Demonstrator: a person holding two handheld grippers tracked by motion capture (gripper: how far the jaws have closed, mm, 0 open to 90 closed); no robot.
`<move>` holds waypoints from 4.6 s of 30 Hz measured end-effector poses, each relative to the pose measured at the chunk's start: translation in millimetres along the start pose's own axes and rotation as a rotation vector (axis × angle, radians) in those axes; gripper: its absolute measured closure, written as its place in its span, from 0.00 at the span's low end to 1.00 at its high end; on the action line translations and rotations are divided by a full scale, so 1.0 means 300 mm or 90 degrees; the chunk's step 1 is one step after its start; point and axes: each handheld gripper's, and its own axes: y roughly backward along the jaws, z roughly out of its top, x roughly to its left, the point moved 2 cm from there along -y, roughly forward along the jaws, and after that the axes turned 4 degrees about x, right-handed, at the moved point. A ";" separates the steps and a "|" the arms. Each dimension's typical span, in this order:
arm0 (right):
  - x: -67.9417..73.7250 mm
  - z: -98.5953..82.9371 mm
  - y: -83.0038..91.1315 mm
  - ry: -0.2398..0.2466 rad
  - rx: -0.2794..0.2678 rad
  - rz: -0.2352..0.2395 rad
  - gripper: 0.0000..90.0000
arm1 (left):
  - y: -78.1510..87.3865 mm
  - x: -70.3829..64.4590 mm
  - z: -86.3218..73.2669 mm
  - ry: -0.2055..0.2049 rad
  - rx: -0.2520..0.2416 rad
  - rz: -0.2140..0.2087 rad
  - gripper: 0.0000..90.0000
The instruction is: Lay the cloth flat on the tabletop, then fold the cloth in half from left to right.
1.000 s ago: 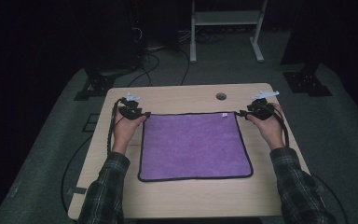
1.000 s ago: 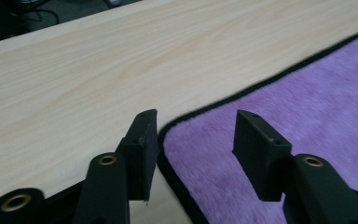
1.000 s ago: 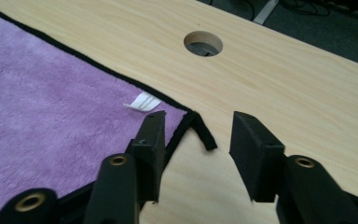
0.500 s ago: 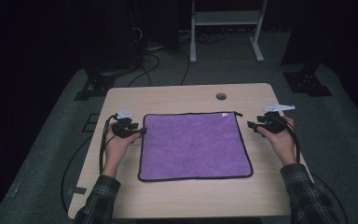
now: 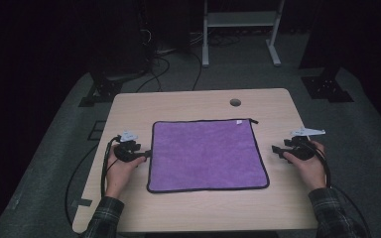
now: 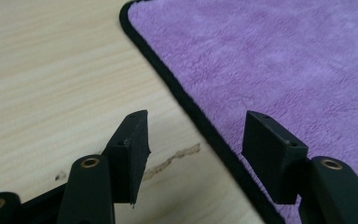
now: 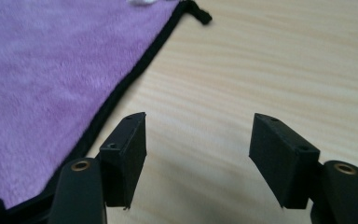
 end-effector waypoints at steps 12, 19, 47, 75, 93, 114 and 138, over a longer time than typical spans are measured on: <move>0.018 -0.019 -0.039 0.028 0.027 -0.008 0.35 | -0.075 -0.006 0.017 0.008 0.001 0.004 0.42; 0.025 -0.025 -0.049 0.033 0.014 -0.006 0.25 | -0.090 -0.002 0.013 0.010 -0.001 0.025 0.42; 0.036 -0.021 -0.058 0.031 0.023 -0.009 0.16 | -0.092 -0.051 -0.008 0.067 -0.037 -0.001 0.96; 0.037 -0.019 -0.060 0.031 0.025 -0.007 0.16 | -0.056 -0.108 0.123 0.042 -0.119 -0.174 0.96; 0.037 -0.019 -0.060 0.032 0.025 -0.007 0.16 | -0.101 -0.217 0.219 0.007 -0.120 -0.221 0.96; 0.038 -0.019 -0.060 0.031 0.025 -0.007 0.16 | -0.162 -0.336 0.308 -0.018 -0.122 -0.263 0.96; 0.037 -0.019 -0.060 0.031 0.026 -0.008 0.16 | -0.271 -0.512 0.419 -0.054 -0.109 -0.311 0.96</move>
